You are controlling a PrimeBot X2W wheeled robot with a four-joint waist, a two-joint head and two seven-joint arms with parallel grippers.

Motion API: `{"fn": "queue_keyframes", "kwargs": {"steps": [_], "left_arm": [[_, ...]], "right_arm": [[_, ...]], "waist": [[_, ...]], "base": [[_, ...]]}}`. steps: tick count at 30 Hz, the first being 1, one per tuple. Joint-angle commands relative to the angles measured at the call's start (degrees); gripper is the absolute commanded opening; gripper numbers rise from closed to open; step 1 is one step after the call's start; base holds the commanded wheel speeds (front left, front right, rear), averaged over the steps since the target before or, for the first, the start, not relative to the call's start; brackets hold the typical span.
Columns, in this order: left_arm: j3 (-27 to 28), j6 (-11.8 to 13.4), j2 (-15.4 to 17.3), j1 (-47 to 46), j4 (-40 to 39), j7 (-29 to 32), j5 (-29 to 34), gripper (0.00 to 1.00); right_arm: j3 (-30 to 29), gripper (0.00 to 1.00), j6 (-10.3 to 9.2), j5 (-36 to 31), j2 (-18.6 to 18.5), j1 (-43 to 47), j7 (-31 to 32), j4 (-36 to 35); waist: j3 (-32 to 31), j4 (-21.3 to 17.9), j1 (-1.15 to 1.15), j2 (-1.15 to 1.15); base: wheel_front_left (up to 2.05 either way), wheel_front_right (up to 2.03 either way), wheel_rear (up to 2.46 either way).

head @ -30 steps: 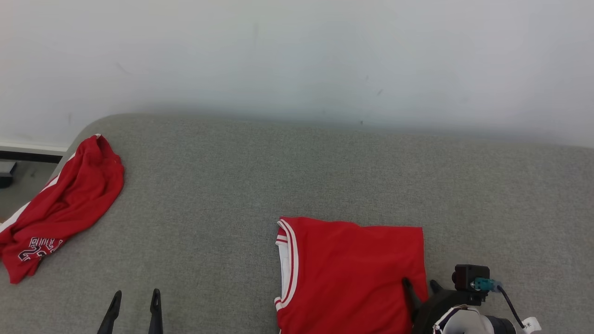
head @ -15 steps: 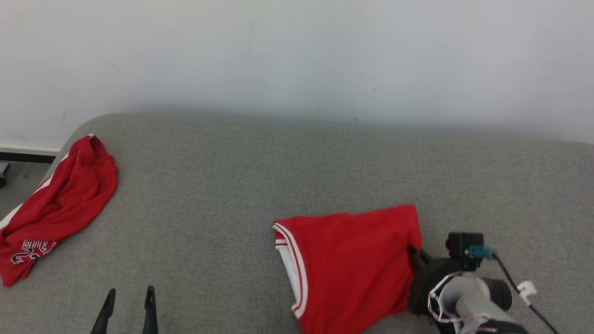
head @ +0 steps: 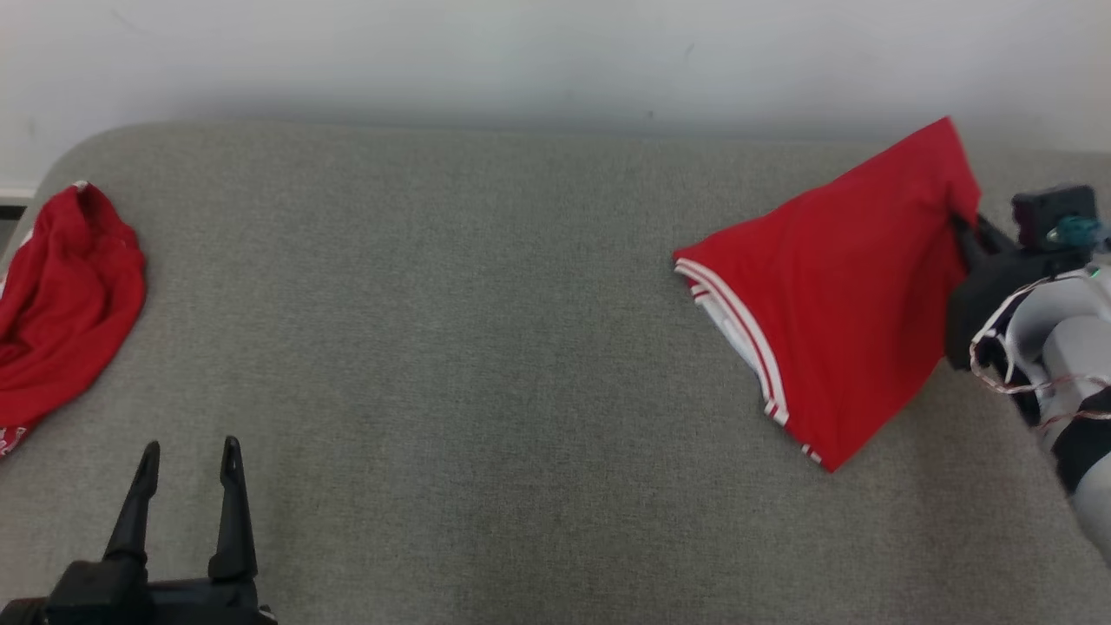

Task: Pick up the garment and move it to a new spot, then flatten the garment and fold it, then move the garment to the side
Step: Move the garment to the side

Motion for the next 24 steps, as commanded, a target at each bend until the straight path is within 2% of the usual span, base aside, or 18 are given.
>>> {"fn": "queue_keyframes", "kwargs": {"steps": [1,13,24], "left_arm": [[-0.02,0.02,0.19,-1.12,-0.28,-0.13,0.16,1.0],[1.35,-0.26,3.35,-4.95,-4.82,-0.13,0.57,1.0],[1.12,-0.39,4.36,-5.72,-4.36,-0.13,-0.05,1.0]], "right_arm": [[0.17,0.0,0.01,-0.3,-0.99,-0.93,0.07,-0.11],[5.13,0.0,0.01,-1.35,-12.13,-10.6,2.77,0.78],[6.65,0.0,0.01,-2.15,-16.09,-13.78,2.13,4.41]], "waist": [[4.61,-2.48,-0.01,-0.01],[11.36,-6.35,-0.01,-0.01],[13.05,-7.1,-0.01,-0.01]], "base": [[0.0,0.0,0.0],[0.0,0.0,0.0],[0.0,0.0,0.0]]}}
